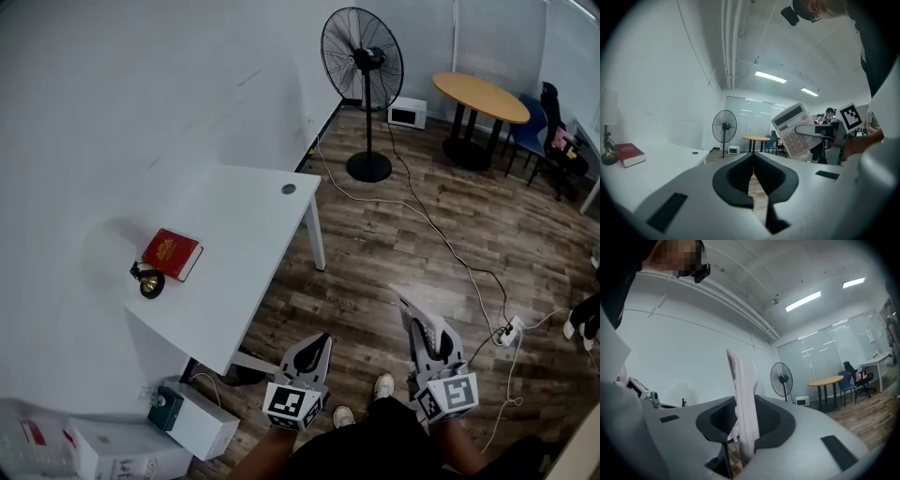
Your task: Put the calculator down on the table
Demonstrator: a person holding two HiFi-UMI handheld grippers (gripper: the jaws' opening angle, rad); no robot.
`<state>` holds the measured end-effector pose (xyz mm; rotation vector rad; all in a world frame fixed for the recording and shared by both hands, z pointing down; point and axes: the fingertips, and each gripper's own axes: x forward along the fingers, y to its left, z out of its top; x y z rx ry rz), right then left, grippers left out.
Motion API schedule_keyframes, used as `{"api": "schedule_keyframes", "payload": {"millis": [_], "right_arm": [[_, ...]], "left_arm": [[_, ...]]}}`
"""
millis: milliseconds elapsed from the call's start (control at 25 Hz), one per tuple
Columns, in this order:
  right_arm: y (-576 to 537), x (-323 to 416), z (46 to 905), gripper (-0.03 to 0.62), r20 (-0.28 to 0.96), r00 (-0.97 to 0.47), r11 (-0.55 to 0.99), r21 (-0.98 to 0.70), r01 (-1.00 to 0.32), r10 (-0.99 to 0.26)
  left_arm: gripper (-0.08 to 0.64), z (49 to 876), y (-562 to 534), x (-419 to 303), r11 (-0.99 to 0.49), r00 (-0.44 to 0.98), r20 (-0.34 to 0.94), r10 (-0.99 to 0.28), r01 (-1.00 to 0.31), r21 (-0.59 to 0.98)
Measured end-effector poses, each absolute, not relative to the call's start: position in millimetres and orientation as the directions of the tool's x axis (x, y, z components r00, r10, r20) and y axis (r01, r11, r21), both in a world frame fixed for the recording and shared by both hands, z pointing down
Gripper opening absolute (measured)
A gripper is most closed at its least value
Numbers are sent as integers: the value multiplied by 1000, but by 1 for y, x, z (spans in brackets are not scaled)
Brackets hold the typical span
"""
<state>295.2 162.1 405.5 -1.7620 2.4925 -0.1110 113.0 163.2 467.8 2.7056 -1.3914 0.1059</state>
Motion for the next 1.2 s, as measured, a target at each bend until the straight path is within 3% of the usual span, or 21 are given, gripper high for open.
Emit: {"api": "schedule_keyframes", "payload": {"millis": [560, 1200], "right_arm": [[37, 294, 405, 116, -21, -416, 415, -100, -904, -909], [-99, 296, 399, 115, -27, -581, 581, -101, -808, -813]], "left_arm": [[20, 471, 50, 112, -522, 524, 140, -840, -851, 53], [20, 467, -61, 118, -355, 360, 149, -921, -933, 58]]}}
